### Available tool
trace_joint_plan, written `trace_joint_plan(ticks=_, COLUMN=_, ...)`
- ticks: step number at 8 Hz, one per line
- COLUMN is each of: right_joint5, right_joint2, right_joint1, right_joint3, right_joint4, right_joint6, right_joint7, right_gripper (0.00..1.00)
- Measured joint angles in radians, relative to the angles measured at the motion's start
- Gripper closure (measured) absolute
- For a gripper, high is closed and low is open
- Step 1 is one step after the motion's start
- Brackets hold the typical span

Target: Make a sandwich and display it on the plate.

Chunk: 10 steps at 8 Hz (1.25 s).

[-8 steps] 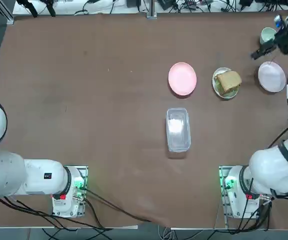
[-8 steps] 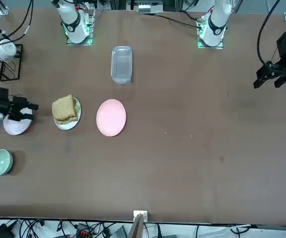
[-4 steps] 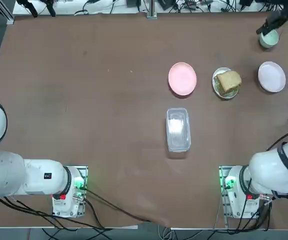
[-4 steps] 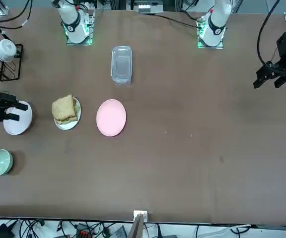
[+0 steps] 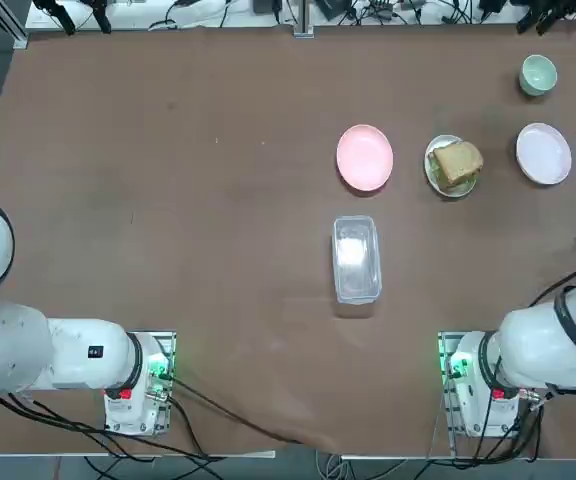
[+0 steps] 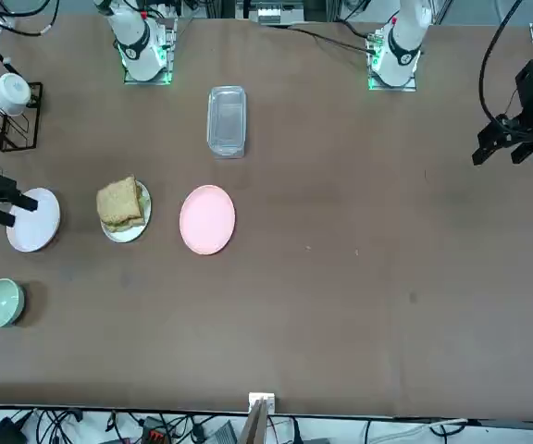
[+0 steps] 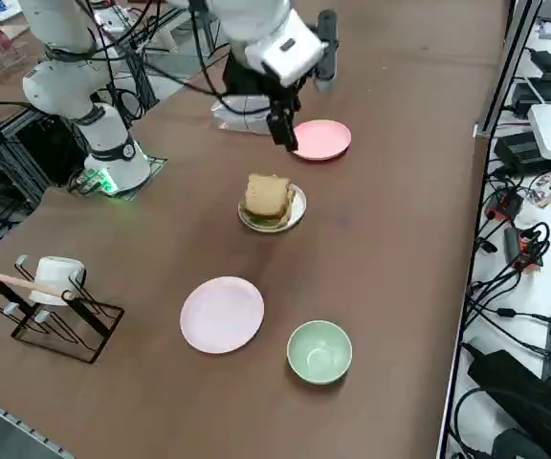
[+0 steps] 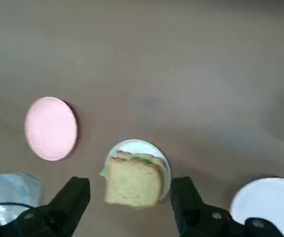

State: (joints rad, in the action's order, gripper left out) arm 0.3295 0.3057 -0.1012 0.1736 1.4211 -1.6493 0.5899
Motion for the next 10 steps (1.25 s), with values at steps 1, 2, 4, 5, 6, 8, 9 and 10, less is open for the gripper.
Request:
trace_joint_plan(ticks=1, right_joint5=-0.059, right_joint2=-0.002, right_joint1=0.038, right_joint3=-0.001, right_joint4=-0.034, right_joint6=0.000, right_joint7=-0.037, right_gripper=0.00)
trace_joint_plan(ticks=2, right_joint5=-0.103, right_joint2=-0.010, right_joint1=0.070, right_joint3=-0.005, right_joint4=-0.062, right_joint6=0.000, right_joint7=-0.090, right_gripper=0.00)
trace_joint_plan(ticks=4, right_joint5=-0.193, right_joint2=-0.063, right_joint1=0.088, right_joint3=-0.062, right_joint4=-0.078, right_joint6=0.012, right_joint7=-0.229, right_gripper=0.00)
trace_joint_plan(ticks=5, right_joint5=-0.234, right_joint2=-0.097, right_joint1=0.091, right_joint3=-0.098, right_joint4=-0.070, right_joint6=0.032, right_joint7=-0.298, right_gripper=0.00)
trace_joint_plan(ticks=6, right_joint5=-0.260, right_joint2=-0.137, right_joint1=0.093, right_joint3=-0.126, right_joint4=-0.046, right_joint6=0.048, right_joint7=-0.357, right_gripper=0.00)
trace_joint_plan(ticks=8, right_joint5=-0.308, right_joint2=-0.219, right_joint1=0.103, right_joint3=-0.153, right_joint4=0.040, right_joint6=0.057, right_joint7=-0.456, right_gripper=0.00)
trace_joint_plan(ticks=9, right_joint5=-0.327, right_joint2=-0.254, right_joint1=0.119, right_joint3=-0.159, right_joint4=0.084, right_joint6=0.057, right_joint7=-0.514, right_gripper=0.00)
trace_joint_plan(ticks=10, right_joint5=-0.335, right_joint2=-0.282, right_joint1=0.133, right_joint3=-0.161, right_joint4=0.119, right_joint6=0.057, right_joint7=-0.557, right_gripper=0.00)
